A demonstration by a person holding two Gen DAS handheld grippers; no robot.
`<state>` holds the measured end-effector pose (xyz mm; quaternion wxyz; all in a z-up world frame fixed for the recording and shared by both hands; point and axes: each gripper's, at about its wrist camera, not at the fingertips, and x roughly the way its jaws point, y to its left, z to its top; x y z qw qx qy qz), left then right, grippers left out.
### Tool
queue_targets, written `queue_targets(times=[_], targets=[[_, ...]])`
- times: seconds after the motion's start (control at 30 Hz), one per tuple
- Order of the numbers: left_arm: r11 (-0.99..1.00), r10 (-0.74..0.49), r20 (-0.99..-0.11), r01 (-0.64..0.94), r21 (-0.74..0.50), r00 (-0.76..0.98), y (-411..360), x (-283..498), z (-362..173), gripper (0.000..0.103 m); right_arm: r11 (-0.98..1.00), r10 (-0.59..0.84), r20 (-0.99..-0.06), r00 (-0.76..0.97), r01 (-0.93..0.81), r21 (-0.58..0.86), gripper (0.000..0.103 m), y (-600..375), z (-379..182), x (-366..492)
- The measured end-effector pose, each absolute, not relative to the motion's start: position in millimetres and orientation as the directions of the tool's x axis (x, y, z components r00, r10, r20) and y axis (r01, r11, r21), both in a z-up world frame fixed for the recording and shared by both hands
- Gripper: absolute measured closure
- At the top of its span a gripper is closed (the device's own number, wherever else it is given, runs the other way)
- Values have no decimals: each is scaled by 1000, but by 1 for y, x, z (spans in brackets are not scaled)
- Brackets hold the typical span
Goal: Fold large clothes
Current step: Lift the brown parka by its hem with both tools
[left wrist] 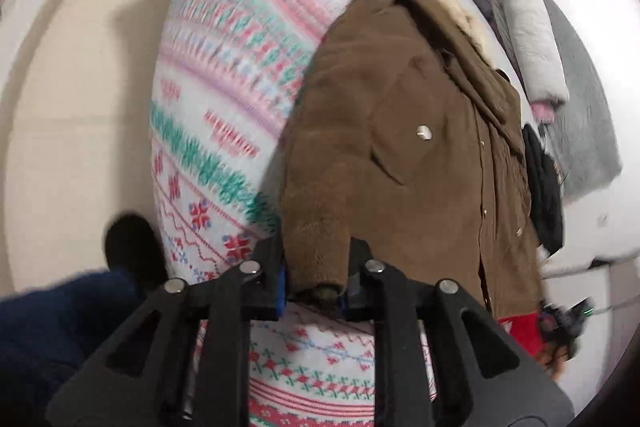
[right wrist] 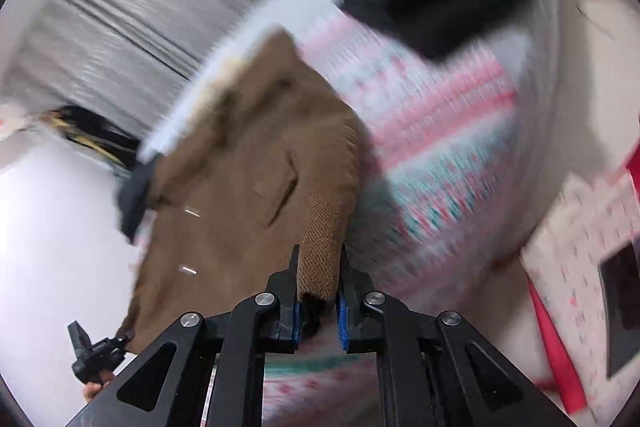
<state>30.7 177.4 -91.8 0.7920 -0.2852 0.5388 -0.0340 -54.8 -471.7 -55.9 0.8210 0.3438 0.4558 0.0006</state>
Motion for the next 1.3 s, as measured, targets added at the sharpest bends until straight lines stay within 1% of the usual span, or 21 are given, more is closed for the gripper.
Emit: queue_targets(times=[0.07, 0.1, 0.13, 0.2, 0.23, 0.27, 0.37, 0.4, 0.43, 0.47, 0.5, 0.6, 0.67, 0.83, 0.9, 1.0, 1.07, 1.1, 1.17, 1.23, 1.3], targets=[[820, -392, -809, -232, -524, 439, 183, 29, -88, 76, 730, 348, -762, 545, 353, 586, 83, -479, -74, -51], [816, -403, -787, -207, -540, 467, 185, 28, -81, 71, 717, 363, -751, 552, 350, 603, 79, -482, -75, -52], [817, -403, -775, -192, -544, 487, 186, 27, -76, 61, 696, 377, -722, 579, 337, 634, 76, -484, -72, -55], [822, -399, -767, -174, -542, 502, 187, 26, -74, 52, 683, 372, -701, 609, 332, 651, 59, -486, -68, -57], [815, -404, -767, -184, -549, 498, 188, 26, -77, 51, 684, 362, -711, 602, 346, 642, 46, -485, -70, -57], [804, -418, -766, -194, -563, 489, 188, 27, -80, 51, 691, 353, -730, 586, 363, 625, 44, -482, -73, -56], [779, -436, -767, -229, -583, 471, 190, 29, -93, 51, 713, 343, -789, 509, 406, 572, 44, -469, -93, -43], [788, -418, -772, -231, -570, 479, 189, 31, -95, 51, 720, 337, -798, 499, 410, 560, 46, -466, -97, -42], [802, -400, -779, -228, -553, 483, 186, 29, -93, 70, 735, 316, -815, 486, 418, 534, 51, -462, -101, -40], [817, -391, -785, -212, -536, 481, 182, 30, -94, 81, 738, 307, -815, 491, 418, 530, 76, -460, -101, -38], [824, -388, -789, -205, -529, 475, 180, 29, -93, 83, 733, 316, -806, 501, 410, 542, 87, -460, -100, -37], [800, -402, -747, -193, -568, 529, 186, 20, -73, 86, 724, 306, -736, 604, 354, 592, 92, -466, -70, -47], [777, -428, -709, -173, -605, 560, 192, 13, -57, 86, 693, 323, -642, 695, 288, 660, 92, -474, -42, -63], [762, -419, -658, -153, -630, 626, 203, -2, -26, 88, 685, 344, -538, 769, 186, 704, 93, -469, -6, -84], [766, -422, -663, -148, -625, 618, 204, -2, -27, 88, 672, 349, -528, 774, 185, 717, 92, -469, -7, -84], [798, -386, -732, -195, -570, 562, 198, 6, -47, 87, 680, 346, -576, 740, 226, 698, 92, -471, -24, -77], [784, -406, -758, -232, -576, 510, 197, 8, -64, 87, 678, 352, -611, 709, 257, 689, 92, -472, -36, -71], [776, -414, -749, -230, -588, 518, 199, 7, -62, 87, 675, 355, -609, 709, 255, 692, 92, -473, -36, -72], [777, -408, -693, -172, -605, 595, 202, -3, -39, 88, 680, 362, -561, 744, 201, 705, 92, -470, -24, -77], [790, -374, -651, -141, -597, 661, 203, -13, -16, 89, 707, 356, -502, 788, 125, 696, 92, -461, -1, -85], [789, -353, -623, -135, -599, 698, 206, -21, 0, 89, 719, 356, -468, 809, 83, 690, 93, -455, 14, -90]])
